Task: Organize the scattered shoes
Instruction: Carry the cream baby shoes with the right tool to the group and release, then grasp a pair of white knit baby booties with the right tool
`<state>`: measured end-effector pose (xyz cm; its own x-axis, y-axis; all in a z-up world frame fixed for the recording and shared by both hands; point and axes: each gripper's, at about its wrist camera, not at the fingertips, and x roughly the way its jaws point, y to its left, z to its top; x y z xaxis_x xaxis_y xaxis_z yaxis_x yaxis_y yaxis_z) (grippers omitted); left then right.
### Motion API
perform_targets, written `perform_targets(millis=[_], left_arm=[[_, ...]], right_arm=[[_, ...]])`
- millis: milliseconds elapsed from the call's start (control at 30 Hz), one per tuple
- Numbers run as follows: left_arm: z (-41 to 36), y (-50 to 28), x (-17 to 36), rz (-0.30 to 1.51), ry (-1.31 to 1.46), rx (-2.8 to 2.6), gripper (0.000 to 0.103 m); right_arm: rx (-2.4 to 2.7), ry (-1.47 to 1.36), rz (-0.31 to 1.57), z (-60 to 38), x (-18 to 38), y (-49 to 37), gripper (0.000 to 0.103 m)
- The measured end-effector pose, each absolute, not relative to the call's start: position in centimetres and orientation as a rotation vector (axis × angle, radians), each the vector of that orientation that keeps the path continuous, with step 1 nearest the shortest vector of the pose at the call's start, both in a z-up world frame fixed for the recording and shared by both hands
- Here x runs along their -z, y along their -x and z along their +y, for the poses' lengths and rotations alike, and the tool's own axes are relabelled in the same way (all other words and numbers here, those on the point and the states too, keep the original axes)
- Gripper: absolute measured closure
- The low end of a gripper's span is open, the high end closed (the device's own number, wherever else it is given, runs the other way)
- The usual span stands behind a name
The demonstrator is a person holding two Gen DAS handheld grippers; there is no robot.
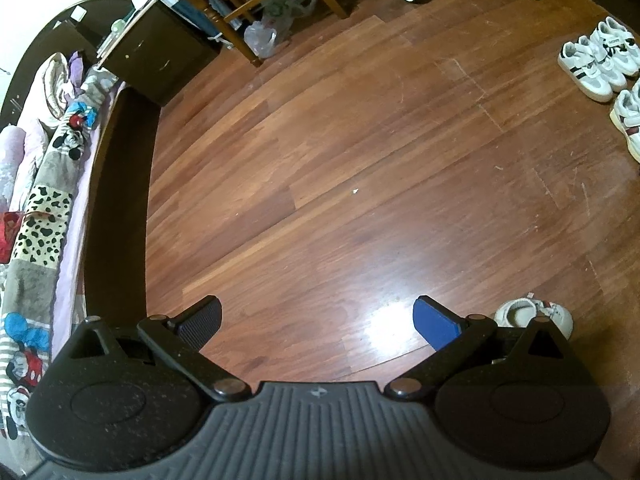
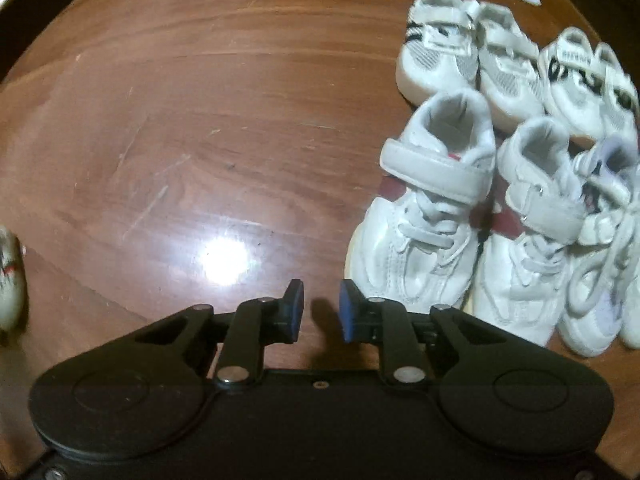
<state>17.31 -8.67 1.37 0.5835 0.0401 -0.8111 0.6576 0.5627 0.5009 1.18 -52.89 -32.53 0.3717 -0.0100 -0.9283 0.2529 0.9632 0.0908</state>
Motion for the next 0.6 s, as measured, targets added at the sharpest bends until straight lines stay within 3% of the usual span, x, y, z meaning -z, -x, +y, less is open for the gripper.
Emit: perform_targets(millis=[67,200,600], left_arm=[[-8.4,-17.0,-1.7,0.885,-0.911,0.422,0.0],[-7.6,-16.5,-2.2,0.878,-0.906,0.411,0.001],[-4.3,-15.0,-4.7,0.847,-0.87,0.38,0.0]], right_arm=[[0.176,-0.263,1.166,-52.5,32.3,-1.4,0.065],[0.048,-0.291,1.177,-49.6,31.6,-2.8,0.06],[-0.589,-0.192,1.187,-31.4,27.7,-11.8,0.059]])
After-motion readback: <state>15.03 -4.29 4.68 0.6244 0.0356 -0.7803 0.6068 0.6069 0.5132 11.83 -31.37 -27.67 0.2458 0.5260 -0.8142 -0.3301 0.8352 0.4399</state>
